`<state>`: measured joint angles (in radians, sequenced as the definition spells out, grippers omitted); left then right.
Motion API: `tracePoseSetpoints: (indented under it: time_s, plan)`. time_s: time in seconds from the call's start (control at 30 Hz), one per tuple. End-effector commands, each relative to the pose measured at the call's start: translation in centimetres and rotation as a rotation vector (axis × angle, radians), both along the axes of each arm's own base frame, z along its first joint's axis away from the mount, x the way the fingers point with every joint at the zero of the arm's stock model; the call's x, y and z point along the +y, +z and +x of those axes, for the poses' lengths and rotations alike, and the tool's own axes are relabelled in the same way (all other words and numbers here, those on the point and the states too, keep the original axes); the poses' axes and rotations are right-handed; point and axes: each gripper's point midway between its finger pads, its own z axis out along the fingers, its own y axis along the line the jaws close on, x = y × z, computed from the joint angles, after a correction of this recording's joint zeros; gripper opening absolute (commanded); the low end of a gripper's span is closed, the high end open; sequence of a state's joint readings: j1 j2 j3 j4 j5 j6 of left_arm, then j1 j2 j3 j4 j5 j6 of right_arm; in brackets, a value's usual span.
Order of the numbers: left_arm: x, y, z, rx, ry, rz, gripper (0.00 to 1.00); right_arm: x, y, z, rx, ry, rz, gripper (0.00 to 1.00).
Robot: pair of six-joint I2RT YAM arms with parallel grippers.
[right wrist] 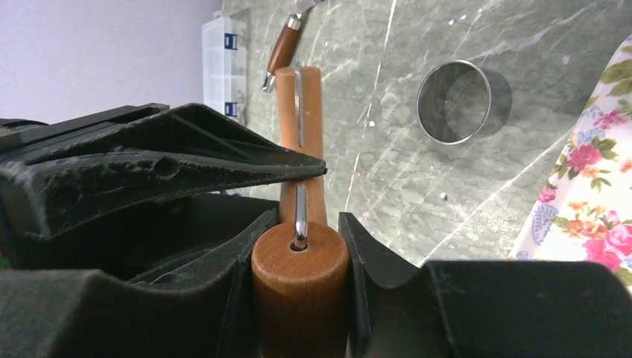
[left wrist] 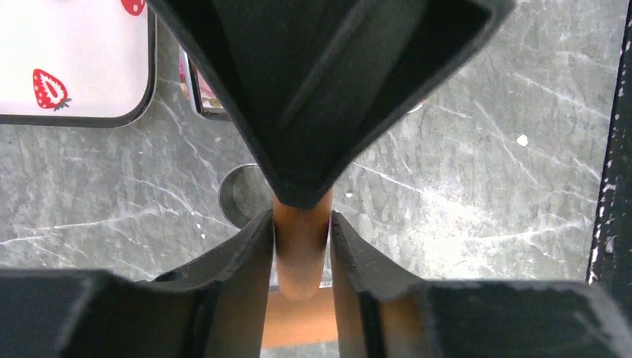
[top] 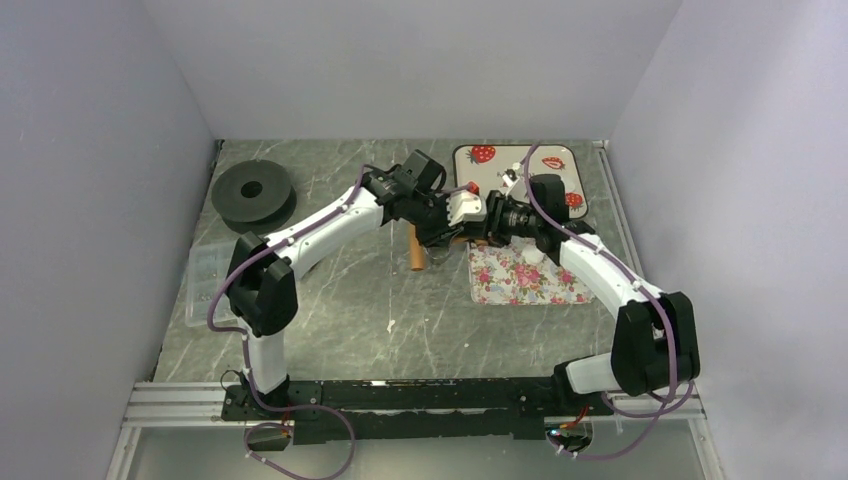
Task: Roll out the dumpling wrappers from the dough
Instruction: Move the work surface to the center of the board.
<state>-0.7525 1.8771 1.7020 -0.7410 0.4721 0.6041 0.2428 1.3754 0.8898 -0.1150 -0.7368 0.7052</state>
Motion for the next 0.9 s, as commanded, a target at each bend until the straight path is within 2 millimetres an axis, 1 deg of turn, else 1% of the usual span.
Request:
tracePoseSetpoints:
  time_s: [0.0,0.03,0.1,0.23,0.3,0.37,0.4,0.47,0.53,0.6,0.67,0.73,0.8,0.87]
  plan:
    - [0.3,3.9,0.9,-0.04,0.03,-0.067,0.46,-1.5,4.3,1.5,-0.149,-0.041,-0.051,0.0]
    - [0.5,4.7,0.9,-0.033,0.033,-0.084,0.51,-1.9,5.2,1.7,-0.172,-0.053,-0.055,0.0]
    - [1.2,6.6,1.3,-0.027,0.049,-0.12,0.56,-2.7,6.7,2.2,-0.207,-0.076,-0.064,0.0]
    - [2.5,10.3,2.5,-0.032,0.095,-0.188,0.59,-5.2,10.5,3.1,-0.291,-0.153,-0.07,0.0]
    - [2.9,11.4,3.0,-0.034,0.124,-0.211,0.59,-7.1,11.8,3.7,-0.331,-0.216,-0.104,0.0]
    - [3.1,11.7,3.3,-0.035,0.126,-0.216,0.6,-9.4,12.8,4.3,-0.363,-0.294,-0.174,0.0]
    - [3.0,11.3,3.4,-0.036,0.117,-0.213,0.61,-10.7,13.1,4.7,-0.38,-0.341,-0.225,0.0]
    - [2.7,10.0,3.5,-0.017,0.102,-0.199,0.65,-13.3,13.5,5.1,-0.401,-0.443,-0.349,0.0]
    - [2.2,8.2,3.4,0.022,0.08,-0.183,0.68,-15.9,13.5,5.3,-0.408,-0.539,-0.47,0.0]
    - [1.1,6.0,3.8,0.047,0.092,-0.147,0.7,-17.7,13.4,5.1,-0.414,-0.604,-0.551,0.0]
    - [-0.4,3.9,4.1,0.049,0.102,-0.092,0.7,-18.8,13.5,4.8,-0.424,-0.645,-0.595,0.0]
    - [-2.5,1.8,3.3,0.012,0.032,-0.029,0.7,-19.4,13.3,4.6,-0.425,-0.668,-0.623,0.0]
    - [-4.5,-0.5,1.4,-0.083,-0.144,0.043,0.69,-19.5,12.9,4.3,-0.428,-0.665,-0.633,0.0]
    - [-6.0,-3.0,-0.3,-0.211,-0.338,0.115,0.67,-20.0,12.4,4.1,-0.419,-0.675,-0.658,0.0]
